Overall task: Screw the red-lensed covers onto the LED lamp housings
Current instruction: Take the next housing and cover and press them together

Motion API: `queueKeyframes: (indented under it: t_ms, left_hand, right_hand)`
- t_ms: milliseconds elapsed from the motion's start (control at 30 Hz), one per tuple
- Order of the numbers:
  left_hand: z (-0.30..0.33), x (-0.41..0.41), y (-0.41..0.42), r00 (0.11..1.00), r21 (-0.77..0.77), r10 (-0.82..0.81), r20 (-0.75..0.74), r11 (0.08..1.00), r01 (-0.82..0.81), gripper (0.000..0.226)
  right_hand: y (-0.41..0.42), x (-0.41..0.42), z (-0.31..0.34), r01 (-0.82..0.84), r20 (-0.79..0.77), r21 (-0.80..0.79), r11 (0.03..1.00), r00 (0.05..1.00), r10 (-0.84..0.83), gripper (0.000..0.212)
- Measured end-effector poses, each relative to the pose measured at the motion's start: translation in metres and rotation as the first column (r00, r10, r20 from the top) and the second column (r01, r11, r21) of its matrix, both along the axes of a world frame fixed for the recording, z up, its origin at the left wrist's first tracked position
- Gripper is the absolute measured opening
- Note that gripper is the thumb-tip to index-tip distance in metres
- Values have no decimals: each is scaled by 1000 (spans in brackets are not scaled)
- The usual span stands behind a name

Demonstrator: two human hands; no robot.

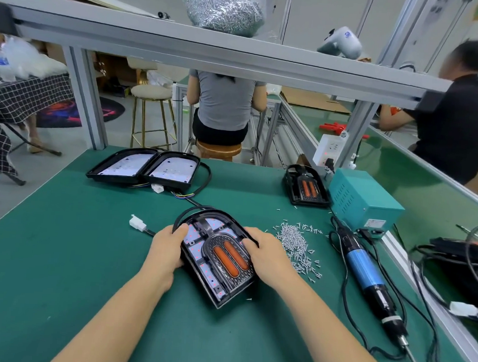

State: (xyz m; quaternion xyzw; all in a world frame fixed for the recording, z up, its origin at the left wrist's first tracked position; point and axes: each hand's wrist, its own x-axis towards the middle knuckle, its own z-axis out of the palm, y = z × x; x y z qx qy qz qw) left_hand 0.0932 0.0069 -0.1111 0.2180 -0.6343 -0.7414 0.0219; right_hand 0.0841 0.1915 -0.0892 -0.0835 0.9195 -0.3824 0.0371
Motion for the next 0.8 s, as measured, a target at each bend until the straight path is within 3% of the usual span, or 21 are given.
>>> queueKeyframes:
  t_ms: [67,133,167,400,467,533,600,667,733,800]
  left_hand:
    - [1,-1,-2,1000,-407,-19,14,913,23,24]
    - [5,0,-2,997,-776,-14,74,627,67,27]
    - [7,1,-1,995,-846,2,96,526,81,27]
    - [13,2,2,993,-914,16,121,391,105,38]
    - [19,3,4,999,-941,-11,33,336,35,40]
    - [28,8,11,982,-940,-110,-155,323,-112,33]
    - [37,19,24,891,-911,-298,-341,338,-236,21]
    - [45,32,40,744,-898,-515,-427,336,-283,18]
    - [46,41,55,603,-922,-698,-386,268,-280,19]
    - [41,44,66,521,-944,-792,-318,217,-248,15]
  right_hand:
    - [4,-2,1,-12,5,28,1000,1000,12,29]
    - [7,-6,1,-29,35,48,998,999,28,29]
    - [8,-7,2,-36,51,61,997,998,33,29]
    - [24,-3,20,-89,60,50,995,995,86,36]
    - [41,1,27,2,-29,27,1000,1000,-1,35]
    - [62,6,32,106,-135,18,994,985,-103,31]
    - [85,12,36,177,-206,42,983,965,-164,27]
    - [105,20,36,230,-264,102,968,944,-197,25]
    - [118,28,33,273,-299,137,952,928,-223,21]
    - [119,39,28,239,-287,157,958,939,-187,17]
